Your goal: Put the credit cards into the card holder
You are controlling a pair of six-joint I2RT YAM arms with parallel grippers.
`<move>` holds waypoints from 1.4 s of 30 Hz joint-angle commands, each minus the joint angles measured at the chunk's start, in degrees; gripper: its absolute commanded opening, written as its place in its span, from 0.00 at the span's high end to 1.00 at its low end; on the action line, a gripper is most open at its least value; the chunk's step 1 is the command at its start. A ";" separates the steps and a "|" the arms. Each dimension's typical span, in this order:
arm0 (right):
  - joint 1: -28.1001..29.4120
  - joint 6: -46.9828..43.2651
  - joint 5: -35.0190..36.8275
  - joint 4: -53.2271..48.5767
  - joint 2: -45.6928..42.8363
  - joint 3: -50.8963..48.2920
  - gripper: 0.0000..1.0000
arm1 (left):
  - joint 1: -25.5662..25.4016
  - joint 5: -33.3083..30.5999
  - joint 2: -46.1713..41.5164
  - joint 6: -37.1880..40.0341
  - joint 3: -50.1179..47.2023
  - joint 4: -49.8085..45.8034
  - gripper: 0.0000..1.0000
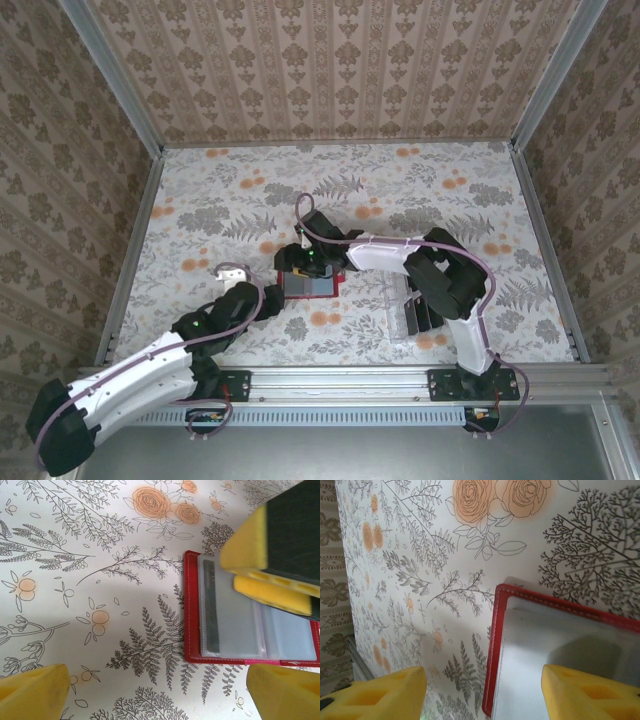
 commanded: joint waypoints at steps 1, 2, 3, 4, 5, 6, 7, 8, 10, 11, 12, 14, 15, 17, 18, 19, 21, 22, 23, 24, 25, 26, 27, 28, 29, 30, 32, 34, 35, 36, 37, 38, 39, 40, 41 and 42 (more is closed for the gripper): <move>-0.01 -3.22 3.27 -5.88 -8.99 1.81 0.36 | 1.40 0.92 0.87 0.70 1.38 -1.49 0.00; -0.17 -4.00 4.49 -7.83 -11.29 1.38 0.36 | 1.87 1.25 1.80 1.11 2.08 -1.54 0.00; -0.28 -4.61 5.82 -9.89 -13.37 0.90 0.36 | 2.39 1.56 2.76 1.37 2.71 -1.60 0.00; -0.49 -5.19 7.56 -12.72 -15.74 0.32 0.36 | 3.01 2.13 4.06 1.95 3.51 -1.50 0.00; -0.67 -5.88 9.16 -15.79 -18.03 -0.46 0.36 | 3.54 2.80 5.60 2.46 4.39 -1.37 0.00; -0.75 -6.50 10.77 -18.50 -20.15 -1.28 0.36 | 3.98 3.17 6.93 2.93 5.28 -1.28 0.00; -0.90 -7.11 13.02 -21.95 -23.03 -2.17 0.37 | 4.55 3.55 8.41 3.33 6.18 -1.30 0.00; -0.98 -7.65 15.31 -25.70 -25.34 -3.27 0.37 | 5.04 4.00 10.14 3.89 7.40 -1.35 0.00; -1.01 -8.50 19.54 -32.45 -30.27 -5.87 0.38 | 6.01 4.76 12.92 4.90 9.58 -1.70 0.00; -1.01 -8.66 21.89 -35.89 -32.71 -7.32 0.39 | 6.42 4.92 14.19 5.44 10.81 -2.10 0.00; -0.95 -8.70 24.02 -38.75 -35.07 -8.81 0.41 | 6.80 5.02 15.15 5.95 11.78 -2.38 0.00; -0.97 -7.92 28.55 -45.43 -40.20 -11.87 0.44 | 7.55 5.45 17.10 7.35 13.60 -2.84 0.00; -0.95 -7.55 30.08 -48.06 -42.28 -13.11 0.45 | 7.87 5.63 17.75 7.91 14.18 -2.90 0.00; -0.91 -6.42 33.17 -53.63 -45.91 -14.94 0.50 | 8.71 6.19 18.84 8.77 15.03 -2.72 0.00; -0.79 -5.87 34.24 -56.10 -47.17 -15.46 0.53 | 9.11 6.66 19.21 8.98 15.13 -2.46 0.00; -0.72 -5.32 35.16 -58.50 -48.41 -16.01 0.55 | 9.55 7.17 19.65 9.13 15.36 -2.13 0.00; -0.63 -4.44 36.02 -61.64 -50.20 -17.11 0.58 | 10.05 7.78 20.37 9.25 15.48 -1.52 0.00; -0.64 -4.27 35.99 -62.59 -50.73 -17.66 0.60 | 10.12 8.06 20.81 9.39 15.62 -1.21 0.00; -0.59 -4.15 36.02 -63.36 -50.86 -18.08 0.61 | 10.17 8.32 21.30 9.42 15.76 -0.83 0.00; -0.51 -4.05 36.05 -63.89 -50.81 -18.34 0.62 | 10.21 8.49 21.78 9.49 15.96 -0.76 0.00; -0.53 -4.04 36.05 -64.29 -50.52 -18.82 0.63 | 10.22 8.63 22.36 9.46 16.18 -0.58 0.00; -0.47 -4.07 36.02 -64.64 -50.03 -19.26 0.63 | 10.28 8.77 22.85 9.44 16.40 -0.47 0.00; -0.46 -4.09 36.05 -64.76 -49.57 -19.62 0.65 | 10.21 8.81 23.33 9.45 16.51 -0.42 0.00; -0.43 -3.96 36.04 -64.76 -49.10 -20.05 0.65 | 10.28 8.92 23.74 9.41 16.65 -0.32 0.00; -0.38 -3.96 35.97 -64.63 -48.64 -20.57 0.66 | 10.21 9.03 24.05 9.31 16.69 -0.21 0.00; -0.34 -4.06 35.89 -64.38 -48.34 -20.97 0.66 | 10.21 9.02 24.25 9.27 16.69 -0.07 0.00; -0.36 -4.13 35.67 -63.66 -47.79 -21.89 0.66 | 10.21 9.21 24.53 9.14 16.61 0.21 0.00; -0.36 -4.22 35.28 -62.82 -47.28 -22.79 0.66 | 10.22 9.32 24.80 9.05 16.58 0.53 0.00; -0.35 -4.22 34.94 -62.22 -47.11 -23.21 0.66 | 10.21 9.43 25.00 9.14 16.64 0.63 0.00; -0.38 -4.27 34.61 -61.69 -46.87 -23.64 0.66 | 10.21 9.46 25.19 9.16 16.65 0.63 0.00; -0.33 -4.31 34.26 -61.03 -46.58 -24.00 0.66 | 10.21 9.52 25.38 9.16 16.77 0.66 0.00; -0.34 -4.31 33.98 -60.39 -46.27 -24.44 0.66 | 10.21 9.60 25.66 9.17 16.86 0.71 0.00; -0.40 -4.31 33.72 -59.94 -45.97 -24.82 0.66 | 10.25 9.61 25.88 9.32 16.93 0.76 0.00; -0.37 -4.35 33.53 -59.47 -45.64 -25.12 0.66 | 10.26 9.70 26.11 9.22 17.09 0.89 0.00; -0.35 -4.40 33.28 -58.89 -45.27 -25.38 0.67 | 10.23 9.81 26.29 9.17 17.13 0.90 0.00; -0.32 -4.48 32.97 -58.42 -45.07 -25.60 0.67 | 10.25 9.81 26.38 9.17 17.21 0.86 0.00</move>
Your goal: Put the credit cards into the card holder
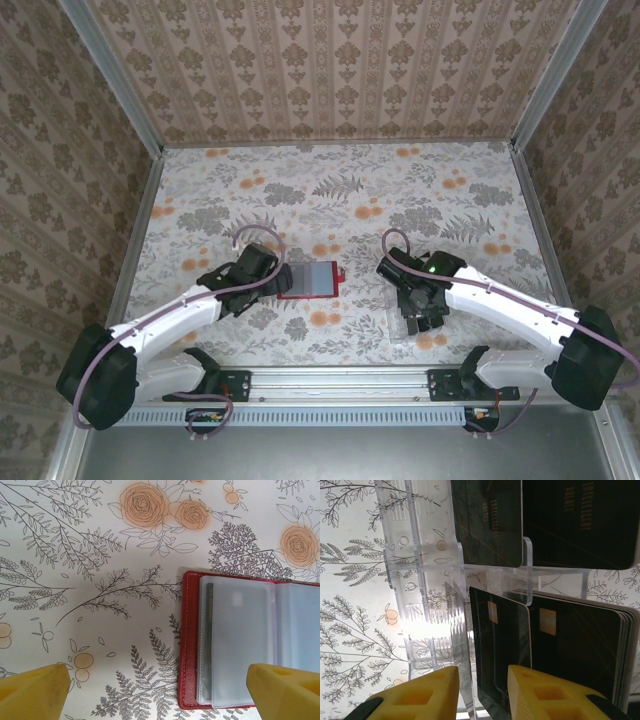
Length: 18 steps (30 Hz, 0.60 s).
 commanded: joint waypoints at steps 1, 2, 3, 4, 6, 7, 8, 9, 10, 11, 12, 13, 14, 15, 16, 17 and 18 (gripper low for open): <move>0.41 0.30 -1.27 1.86 1.18 -1.43 0.68 | 0.31 0.71 0.54 1.13 1.98 0.61 0.00; 0.36 0.26 -1.53 2.33 1.47 -1.60 0.68 | 0.31 0.79 0.48 0.98 1.98 0.60 0.00; 0.41 0.15 -1.76 2.70 1.78 -1.76 0.69 | 0.29 0.80 0.46 0.98 1.89 0.68 0.00; 0.41 0.01 -1.98 3.11 2.10 -1.77 0.69 | 0.28 0.80 0.46 0.92 1.81 0.68 0.00; 0.38 -0.16 -2.35 3.70 2.70 -1.78 0.70 | 0.26 0.71 0.38 0.79 1.64 0.77 0.00; 0.41 -0.26 -2.51 3.98 2.93 -1.87 0.70 | 0.26 0.71 0.38 0.75 1.55 0.77 0.00; 0.41 -0.31 -2.67 4.19 3.19 -1.88 0.71 | 0.28 0.72 0.31 0.72 1.46 0.82 0.00; 0.41 -0.36 -2.79 4.37 3.34 -1.93 0.71 | 0.26 0.71 0.29 0.77 1.37 0.77 0.00; 0.38 -0.35 -2.86 4.56 3.44 -1.90 0.73 | 0.30 0.62 0.19 0.69 1.22 0.79 0.00; 0.40 -0.36 -3.00 4.64 3.66 -1.87 0.75 | 0.33 0.61 0.12 0.63 1.11 0.79 0.00; 0.43 -0.36 -3.04 4.72 3.68 -1.92 0.76 | 0.26 0.62 0.02 0.65 1.06 0.87 0.00; 0.44 -0.36 -3.17 4.89 3.64 -2.01 0.78 | 0.27 0.51 -0.05 0.63 0.93 0.86 0.00; 0.41 -0.36 -3.34 4.99 3.60 -2.11 0.79 | 0.31 0.49 -0.05 0.60 0.84 0.88 0.00; 0.38 -0.40 -3.54 5.08 3.53 -2.25 0.80 | 0.29 0.54 -0.21 0.58 0.76 0.93 0.00; 0.42 -0.41 -3.70 5.21 3.39 -2.39 0.80 | 0.32 0.53 -0.16 0.63 0.69 0.97 0.00; 0.40 -0.30 -3.91 5.28 3.30 -2.60 0.82 | 0.27 0.50 -0.15 0.62 0.67 1.00 0.00; 0.39 -0.21 -4.05 5.34 3.13 -2.79 0.83 | 0.28 0.52 -0.28 0.61 0.58 1.05 0.00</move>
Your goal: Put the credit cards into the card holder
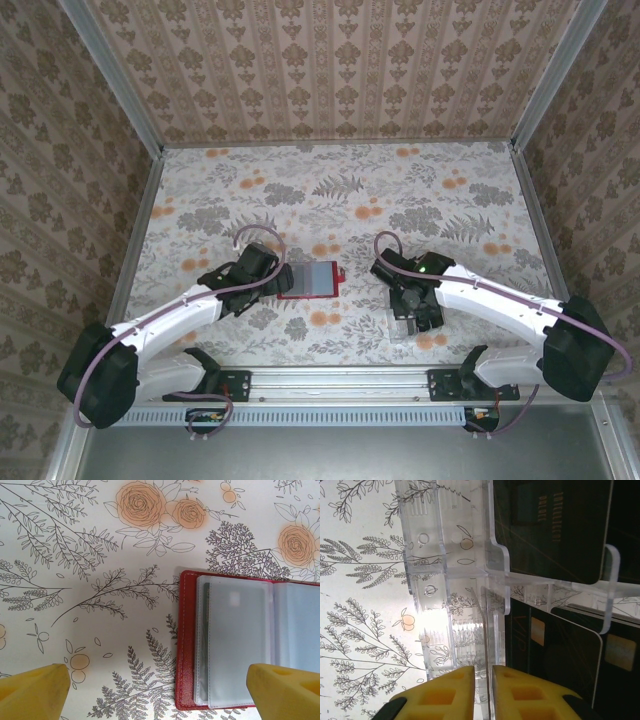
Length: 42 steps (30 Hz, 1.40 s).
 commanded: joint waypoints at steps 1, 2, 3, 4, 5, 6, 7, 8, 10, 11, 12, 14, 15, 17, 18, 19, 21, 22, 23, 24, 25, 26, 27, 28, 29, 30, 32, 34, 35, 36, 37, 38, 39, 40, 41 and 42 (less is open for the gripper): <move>0.34 0.11 -1.17 -0.20 -0.33 -1.19 0.84 | 0.30 0.12 -0.48 0.64 0.51 0.64 0.00; 0.38 0.21 -1.14 -0.18 -0.52 -1.31 0.86 | 0.35 0.08 -0.48 0.66 0.51 0.71 0.00; 0.38 0.30 -1.14 -0.23 -0.73 -1.38 0.88 | 0.36 0.08 -0.56 0.63 0.43 0.70 0.00; 0.37 0.30 -1.23 -0.31 -0.99 -1.44 0.90 | 0.29 0.07 -0.57 0.63 0.45 0.87 0.00; 0.32 0.32 -1.24 -0.51 -1.29 -1.35 0.92 | 0.29 0.10 -0.57 0.67 0.42 0.88 0.00; 0.35 0.30 -1.23 -0.74 -1.60 -1.10 0.93 | 0.33 0.21 -0.64 0.71 0.42 0.88 0.00; 0.38 0.09 -1.31 -1.17 -1.90 -0.68 0.96 | 0.28 0.16 -0.65 0.72 0.42 0.92 0.00; 0.32 -0.12 -1.38 -1.69 -2.31 0.13 0.99 | 0.29 0.22 -0.65 0.71 0.50 0.90 0.00; 0.29 -0.72 -1.32 -2.92 -3.26 2.25 1.00 | 0.34 0.37 -0.59 0.79 0.68 0.84 0.00; 0.29 -1.16 -1.34 -3.71 -3.86 3.69 1.00 | 0.35 0.40 -0.49 0.88 0.76 0.76 0.00; 0.29 -1.58 -1.33 -4.35 -4.38 5.08 1.00 | 0.29 0.38 -0.48 0.99 0.93 0.60 0.00; 0.16 -2.70 -1.47 -5.48 -5.38 8.78 1.00 | 0.36 0.21 -0.39 1.13 1.33 -0.09 0.00; 0.13 -3.11 -1.57 -5.75 -5.68 10.37 1.00 | 0.39 0.10 -0.33 1.26 1.54 -0.44 0.00; -0.02 -4.16 -2.20 -4.98 -6.19 13.48 1.00 | 0.52 -0.04 -0.39 1.33 1.96 -1.39 0.00; -0.07 -4.60 -2.81 -3.56 -6.24 14.37 1.00 | 0.54 -0.30 -0.39 1.47 2.20 -1.82 0.00; -0.09 -5.19 -4.07 -0.92 -6.32 14.95 1.00 | 0.70 -0.48 -0.48 1.50 2.32 -2.34 0.00; -0.06 -5.66 -7.17 6.09 -6.17 14.49 1.00 | 1.05 -0.91 -0.65 1.63 2.39 -3.23 0.00; -0.13 -5.40 -9.28 12.21 -5.70 13.26 1.00 | 1.40 -1.24 -0.66 1.74 2.60 -3.92 0.00; -0.19 -4.48 -11.12 17.82 -4.93 11.81 1.00 | 1.83 -1.43 -0.65 1.72 2.73 -4.62 0.00; -0.15 -3.79 -12.93 23.55 -3.81 10.39 1.00 | 2.22 -1.82 -0.68 1.74 2.87 -5.29 0.00; -0.15 -3.20 -14.74 30.07 -2.18 8.82 1.00 | 2.68 -2.04 -0.61 1.88 3.03 -5.94 0.00; -0.20 -2.40 -15.89 35.41 -0.06 7.79 1.00 | 3.28 -2.09 -0.49 2.08 3.19 -6.53 0.00; -0.23 -2.09 -17.12 39.83 2.01 7.20 1.00 | 3.73 -2.09 -0.41 2.37 3.30 -6.88 0.00; -0.06 -2.08 -18.39 44.98 4.17 6.42 1.00 | 4.28 -2.08 -0.33 2.81 3.43 -7.21 0.00; -0.13 -1.66 -19.24 49.52 6.09 5.86 1.00 | 4.72 -2.10 -0.25 3.17 3.58 -7.45 0.00; -0.06 -1.46 -20.14 53.44 8.70 5.42 1.00 | 5.14 -2.11 -0.09 3.41 3.74 -7.71 0.00; -0.12 -1.08 -21.55 60.55 12.58 4.84 1.00 | 6.05 -2.15 0.28 4.21 4.10 -8.32 0.00; -0.15 -0.61 -22.81 65.55 15.90 4.66 1.00 | 6.68 -2.03 0.80 4.81 4.36 -8.90 0.00; -0.11 -0.12 -23.18 67.52 17.41 4.58 1.00 | 6.96 -1.94 1.15 5.22 4.48 -9.03 0.00; -0.19 0.22 -23.42 68.82 18.73 4.56 1.00 | 7.20 -1.82 1.40 5.35 4.64 -9.14 0.00; -0.20 0.37 -23.47 69.75 19.85 4.42 1.00 | 7.39 -1.66 1.75 5.63 4.73 -9.23 0.00; -0.18 0.68 -23.47 70.96 20.83 4.10 1.00 | 7.57 -1.62 2.04 5.86 4.82 -9.24 0.00; -0.20 0.95 -23.47 71.90 21.70 3.76 1.00 | 7.64 -1.47 2.36 6.00 4.87 -9.23 0.00; -0.24 1.09 -23.56 72.52 22.46 3.42 1.00 | 7.77 -1.36 2.76 6.15 4.86 -9.13 0.00; -0.36 1.07 -23.64 72.91 23.08 3.21 1.00 | 7.92 -1.22 3.00 6.18 4.99 -8.93 0.00; -0.57 0.96 -23.56 73.19 23.59 2.85 1.00 | 8.01 -1.07 3.41 6.33 5.02 -8.80 0.00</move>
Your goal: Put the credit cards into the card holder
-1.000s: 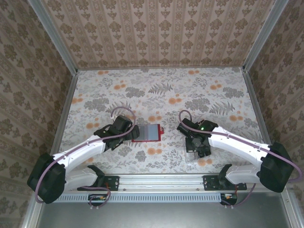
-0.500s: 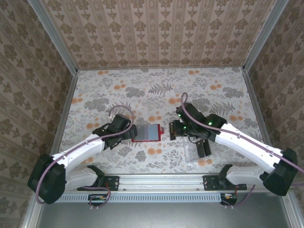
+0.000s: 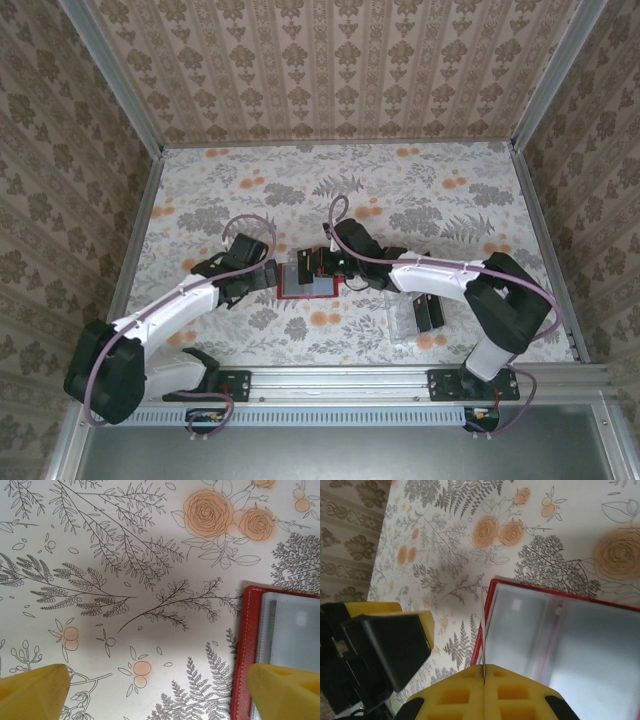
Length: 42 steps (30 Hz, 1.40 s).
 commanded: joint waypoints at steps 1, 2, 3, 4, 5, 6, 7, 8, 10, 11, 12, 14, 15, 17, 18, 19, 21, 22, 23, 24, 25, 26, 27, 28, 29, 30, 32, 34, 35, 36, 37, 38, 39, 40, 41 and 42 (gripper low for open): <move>-0.76 0.85 -1.70 6.18 1.78 -1.81 1.00 | 0.54 -0.07 1.15 2.00 1.48 -1.38 0.00; -1.05 0.85 -1.70 6.45 2.05 -2.46 1.00 | 0.63 0.01 1.54 2.06 1.58 -1.24 0.00; -1.53 0.92 -1.78 6.93 2.30 -3.39 1.00 | 0.63 0.19 1.87 2.32 1.78 -0.95 0.00; -2.07 1.01 -2.07 7.29 2.55 -4.16 1.00 | 0.63 0.31 2.36 2.35 1.81 -0.75 0.00; -2.61 1.01 -2.43 7.66 2.76 -4.82 1.00 | 0.66 0.41 2.75 2.51 1.97 -0.50 0.00; -3.21 1.11 -2.81 8.16 3.11 -5.60 1.00 | 0.63 0.62 3.21 2.69 2.13 -0.24 0.00; -3.69 1.03 -3.21 8.53 3.51 -6.23 1.00 | 0.63 0.90 3.61 3.01 2.32 0.19 0.00; -4.14 1.03 -3.63 8.63 3.98 -6.63 1.00 | 0.63 1.23 4.02 3.25 2.49 0.40 0.00; -4.86 1.03 -4.64 9.26 5.07 -7.51 1.00 | 0.63 1.90 4.77 3.88 2.92 1.29 0.00; -5.07 1.02 -4.98 9.46 5.56 -7.78 1.00 | 0.63 2.20 5.02 4.17 3.10 1.55 0.00; -5.34 0.99 -5.44 9.55 5.89 -7.97 1.00 | 0.59 2.55 5.29 4.45 3.33 1.93 0.00; -5.62 1.01 -5.83 10.08 6.29 -8.41 1.00 | 0.47 3.48 5.33 5.03 3.68 2.73 0.00; -5.66 0.95 -5.92 9.95 6.37 -8.57 1.00 | 0.30 3.99 5.31 5.16 3.89 3.27 0.00; -5.70 0.76 -6.08 9.97 6.38 -8.91 1.00 | -0.12 5.03 5.06 5.55 4.08 4.37 0.00; -5.70 0.73 -6.11 9.86 6.30 -9.02 1.00 | -0.45 5.54 4.96 5.69 4.08 5.00 0.00; -5.76 0.76 -6.12 9.77 6.30 -9.16 1.00 | -0.80 6.07 4.95 5.79 4.13 5.70 0.00; -5.79 0.76 -6.14 9.89 6.28 -9.39 1.00 | -1.47 7.02 5.26 5.87 4.22 6.95 0.00; -5.78 0.76 -6.12 9.98 6.33 -9.56 1.00 | -1.86 7.35 5.65 5.87 4.27 7.43 0.00; -5.79 0.80 -6.14 10.04 6.38 -9.66 1.00 | -2.28 7.49 6.05 5.87 4.27 8.03 0.00; -5.79 0.91 -6.14 10.12 6.47 -9.77 1.00 | -2.73 7.59 6.57 5.87 4.27 8.47 0.00; -5.79 0.98 -6.10 10.23 6.54 -9.86 1.00 | -3.16 7.73 7.17 6.02 4.19 9.01 0.00; -5.84 1.02 -6.05 10.28 6.58 -9.86 1.00 | -3.59 7.68 7.80 5.94 4.26 9.25 0.00; -5.81 1.11 -6.11 10.35 6.64 -9.90 1.00 | -3.95 7.75 8.48 5.79 4.22 9.44 0.00; -5.79 1.20 -6.10 10.48 6.71 -9.92 1.00 | -4.27 7.40 9.18 5.63 4.27 9.59 0.00; -5.79 1.29 -6.15 10.55 6.73 -9.93 1.00 | -4.66 7.03 9.71 5.45 4.14 9.57 0.00; -5.80 1.38 -6.10 10.69 6.82 -9.92 1.00 | -4.98 6.44 10.41 5.13 4.18 9.49 0.00; -5.89 1.50 -6.24 10.86 6.98 -10.06 1.00 | -5.35 5.81 11.45 4.87 3.96 9.32 0.00; -5.91 1.73 -6.36 11.22 7.00 -10.23 1.00 | -5.78 4.21 12.44 4.27 3.83 8.38 0.00; -5.88 1.77 -6.36 11.23 7.00 -10.19 1.00 | -5.87 3.57 12.81 3.92 3.79 7.68 0.00; -5.97 1.81 -6.36 11.40 6.95 -10.25 1.00 | -5.87 3.03 13.11 3.77 3.75 7.14 0.00; -6.01 1.95 -6.36 11.57 6.90 -10.35 1.00 | -5.80 2.53 13.37 3.56 3.52 6.55 0.00; -6.06 2.02 -6.38 11.80 6.87 -10.37 1.00 | -5.87 2.20 13.52 3.41 3.30 6.27 0.00; -6.18 2.12 -6.44 11.92 6.82 -10.45 1.00 | -5.87 1.82 13.74 3.32 3.01 5.96 0.00; -6.20 2.10 -6.45 12.11 6.83 -10.45 1.00 | -5.87 1.44 14.03 3.17 2.87 5.50 0.00; -6.23 2.26 -6.50 12.17 6.82 -10.45 1.00 | -5.79 1.13 14.43 2.98 2.77 5.02 0.00; -6.28 2.29 -6.60 12.35 6.82 -10.54 1.00 | -5.78 0.83 14.82 2.89 2.77 4.60 0.00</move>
